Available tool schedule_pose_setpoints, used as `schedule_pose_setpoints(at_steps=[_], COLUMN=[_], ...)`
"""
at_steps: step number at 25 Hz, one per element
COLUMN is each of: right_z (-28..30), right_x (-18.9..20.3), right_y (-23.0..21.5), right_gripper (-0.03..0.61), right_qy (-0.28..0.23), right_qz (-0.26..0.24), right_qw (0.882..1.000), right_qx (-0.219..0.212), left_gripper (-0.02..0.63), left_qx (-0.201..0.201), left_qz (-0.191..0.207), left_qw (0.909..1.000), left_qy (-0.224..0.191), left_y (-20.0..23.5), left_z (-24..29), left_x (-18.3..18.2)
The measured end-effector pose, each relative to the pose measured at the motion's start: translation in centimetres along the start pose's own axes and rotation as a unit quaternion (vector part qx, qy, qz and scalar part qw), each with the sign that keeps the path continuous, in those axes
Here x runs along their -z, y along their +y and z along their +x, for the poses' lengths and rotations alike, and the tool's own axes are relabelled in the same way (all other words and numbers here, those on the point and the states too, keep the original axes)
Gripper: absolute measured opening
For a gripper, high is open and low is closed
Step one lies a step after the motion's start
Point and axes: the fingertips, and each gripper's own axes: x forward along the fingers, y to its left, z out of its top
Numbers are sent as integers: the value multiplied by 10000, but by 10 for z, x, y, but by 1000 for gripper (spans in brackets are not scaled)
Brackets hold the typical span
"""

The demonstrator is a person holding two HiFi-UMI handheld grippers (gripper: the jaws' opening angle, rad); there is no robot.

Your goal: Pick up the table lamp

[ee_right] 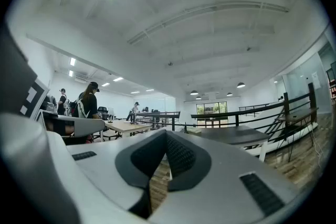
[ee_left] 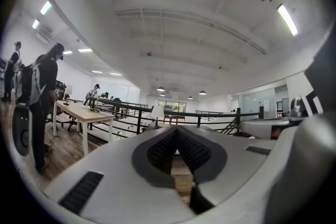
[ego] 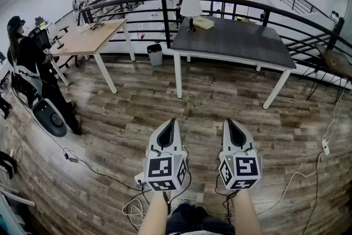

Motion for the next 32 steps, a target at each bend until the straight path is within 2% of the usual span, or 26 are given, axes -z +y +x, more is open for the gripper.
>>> schedule_pose_setpoints(at_steps=[9, 21, 32], right_z=[13, 18, 43], right_x=[4, 10, 29], right_y=[-4, -43, -52], right_gripper=[21, 25, 25], right_qy=[16, 25, 223], right_qz=[50, 214, 282], right_qw=[10000, 9998, 9988], right_qx=[-82, -56, -335], left_gripper=[40, 40, 40], left_qx=[-4, -22, -76], left_qz=[74, 61, -12], left_qw=[10000, 9998, 9995], left_qy=[42, 198, 319], left_y=[1, -24, -39], left_z=[12, 34, 61], left_x=[4, 19, 30])
